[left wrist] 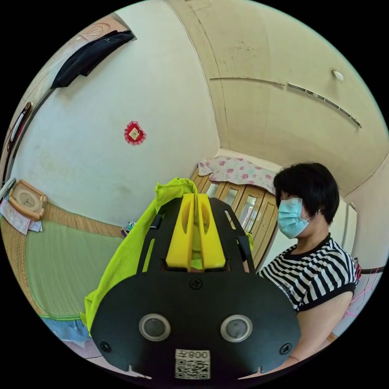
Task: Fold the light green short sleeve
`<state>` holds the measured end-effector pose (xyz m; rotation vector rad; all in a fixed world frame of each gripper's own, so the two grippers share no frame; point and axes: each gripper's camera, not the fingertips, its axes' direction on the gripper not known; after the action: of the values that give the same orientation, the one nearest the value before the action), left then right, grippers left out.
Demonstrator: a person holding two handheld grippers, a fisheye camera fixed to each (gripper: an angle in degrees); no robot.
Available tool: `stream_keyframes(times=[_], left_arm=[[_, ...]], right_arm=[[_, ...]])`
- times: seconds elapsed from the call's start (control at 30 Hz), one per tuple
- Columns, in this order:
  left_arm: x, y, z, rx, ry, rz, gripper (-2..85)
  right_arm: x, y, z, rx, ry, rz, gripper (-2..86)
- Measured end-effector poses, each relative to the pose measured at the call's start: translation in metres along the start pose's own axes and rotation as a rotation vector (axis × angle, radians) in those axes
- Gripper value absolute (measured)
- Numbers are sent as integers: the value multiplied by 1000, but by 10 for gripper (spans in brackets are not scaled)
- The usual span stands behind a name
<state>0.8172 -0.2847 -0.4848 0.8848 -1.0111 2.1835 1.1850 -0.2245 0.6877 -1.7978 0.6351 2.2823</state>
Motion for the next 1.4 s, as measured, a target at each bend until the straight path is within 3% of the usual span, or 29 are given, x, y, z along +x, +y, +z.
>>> stream_keyframes(times=[0.43, 0.73, 1.03, 1.23, 1.4], left_arm=[[-30, -41, 20, -13, 12, 89, 9], [-116, -91, 93, -79, -70, 57, 10], [-283, -153, 233, -238, -275, -23, 16], [-460, -155, 343, -416, -404, -282, 43], [-580, -115, 398, -590, -617, -495, 68]], right_arm=[[17, -24, 45, 27, 57, -37, 2], [103, -59, 147, -45, 146, 9, 2], [278, -107, 315, -189, 313, 106, 2], [463, -97, 487, -450, 449, 293, 1], [611, -33, 601, -608, 529, 547, -1]])
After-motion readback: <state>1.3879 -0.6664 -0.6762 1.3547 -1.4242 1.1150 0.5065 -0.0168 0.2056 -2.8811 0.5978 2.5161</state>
